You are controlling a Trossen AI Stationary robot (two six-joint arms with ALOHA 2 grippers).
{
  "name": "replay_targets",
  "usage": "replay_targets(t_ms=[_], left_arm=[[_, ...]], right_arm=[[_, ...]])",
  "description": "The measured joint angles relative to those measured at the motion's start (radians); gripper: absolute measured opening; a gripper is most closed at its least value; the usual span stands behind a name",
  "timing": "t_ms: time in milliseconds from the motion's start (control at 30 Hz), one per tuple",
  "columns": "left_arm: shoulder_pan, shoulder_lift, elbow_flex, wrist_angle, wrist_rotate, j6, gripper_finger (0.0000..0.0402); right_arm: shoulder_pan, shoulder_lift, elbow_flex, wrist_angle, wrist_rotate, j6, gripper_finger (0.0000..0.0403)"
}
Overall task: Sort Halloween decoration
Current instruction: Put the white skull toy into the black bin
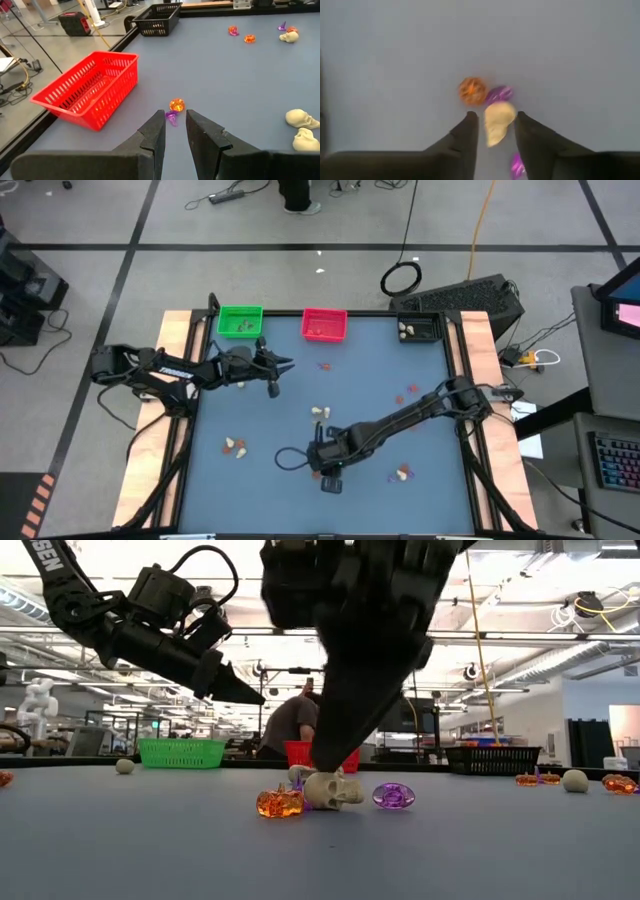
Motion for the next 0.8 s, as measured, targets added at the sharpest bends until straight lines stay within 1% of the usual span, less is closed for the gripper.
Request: replay_targets(t_ms=[133,233,467,633,800], left_arm=[[0.000,0.000,0.000,0.001,0.000,-0.003,0.0084],[0.000,0.000,0.000,0.000,0.000,-0.003,0.0084],[0.000,0.000,0.000,0.000,0.000,0.000,0.0084],[0.000,0.000,0.000,0.000,0.000,-0.001,0.0084],[0.000,0.000,0.000,0.000,0.000,-0.001,0.0084]], right_arm=[[0.002,0.016,0.000,0.035,0.025,-0.073,0.0161],[0.002,0.015,0.000,0.034,0.025,-0.085,0.0165],[0.002,0.015,-0.001,-0.010,0.021,-0.082,0.0139],[0.001,0.015,-0.054,0.056,-0.006,-0.081,0.0127],[-0.002,0.013,-0.059,0.063,-0.024,-0.098,0.0113]])
